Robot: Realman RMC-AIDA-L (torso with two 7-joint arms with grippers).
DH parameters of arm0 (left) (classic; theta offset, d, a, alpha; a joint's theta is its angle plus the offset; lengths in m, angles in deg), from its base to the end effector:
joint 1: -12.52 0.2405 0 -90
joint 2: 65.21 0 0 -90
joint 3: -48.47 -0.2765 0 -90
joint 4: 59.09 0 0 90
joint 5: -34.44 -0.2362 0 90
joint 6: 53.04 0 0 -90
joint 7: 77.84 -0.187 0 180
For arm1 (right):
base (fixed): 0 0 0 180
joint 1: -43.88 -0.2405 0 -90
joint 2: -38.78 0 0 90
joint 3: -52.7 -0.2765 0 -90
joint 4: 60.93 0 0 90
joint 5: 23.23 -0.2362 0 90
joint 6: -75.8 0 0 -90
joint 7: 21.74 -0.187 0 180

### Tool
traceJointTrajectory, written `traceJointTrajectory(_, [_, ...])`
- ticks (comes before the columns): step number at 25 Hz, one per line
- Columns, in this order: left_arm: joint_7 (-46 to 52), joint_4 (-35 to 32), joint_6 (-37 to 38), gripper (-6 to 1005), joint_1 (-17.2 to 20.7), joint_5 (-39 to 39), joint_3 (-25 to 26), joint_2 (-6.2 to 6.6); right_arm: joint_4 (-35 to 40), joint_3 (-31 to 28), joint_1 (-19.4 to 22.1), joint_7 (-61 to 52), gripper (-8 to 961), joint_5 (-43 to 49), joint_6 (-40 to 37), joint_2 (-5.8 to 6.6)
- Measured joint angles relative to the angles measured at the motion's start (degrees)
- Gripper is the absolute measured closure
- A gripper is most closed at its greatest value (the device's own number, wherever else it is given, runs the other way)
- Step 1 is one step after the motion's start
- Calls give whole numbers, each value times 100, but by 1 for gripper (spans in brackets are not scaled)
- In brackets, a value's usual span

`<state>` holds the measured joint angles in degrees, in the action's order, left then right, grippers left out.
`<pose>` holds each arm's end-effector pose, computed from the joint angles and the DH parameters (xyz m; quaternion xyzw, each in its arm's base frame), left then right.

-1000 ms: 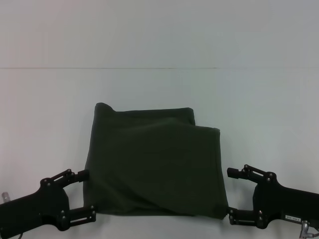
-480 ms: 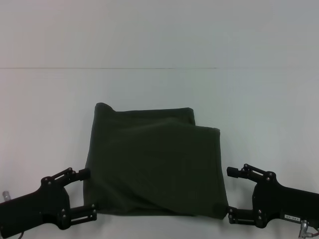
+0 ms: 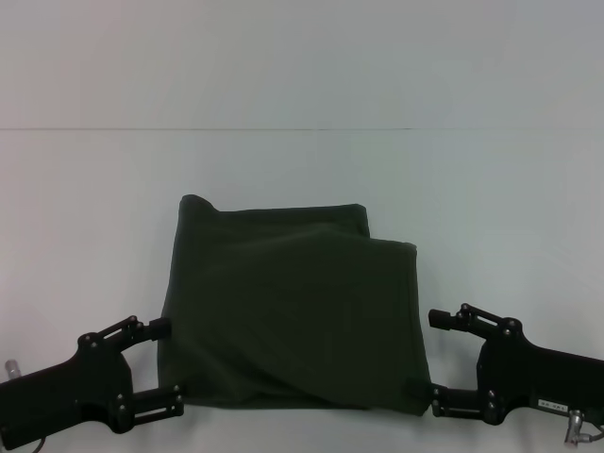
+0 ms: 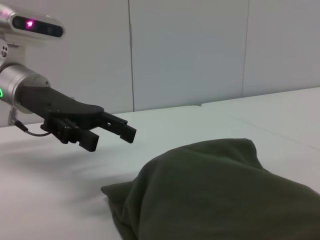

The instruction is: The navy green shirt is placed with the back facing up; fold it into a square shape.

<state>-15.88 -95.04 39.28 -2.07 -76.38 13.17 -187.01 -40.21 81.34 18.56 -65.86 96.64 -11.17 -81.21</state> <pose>-0.3461 0.2854 -0.0532 -0.9138 -0.2202 -0.2722 0.2057 0.3266 0.3118 -0.0964 -0.9452 0.1111 0.2448 0.1852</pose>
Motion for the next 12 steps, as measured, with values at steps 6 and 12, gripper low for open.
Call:
traceJointTrajectory(6, [0, -14, -12, 112, -13, 0, 6, 0, -5, -25, -24, -4, 29, 0, -7, 2])
traceJointTrajectory(12, [0, -18, -27, 112, -26, 0, 6, 0, -1, -34, -32, -24, 28, 2, -28, 2])
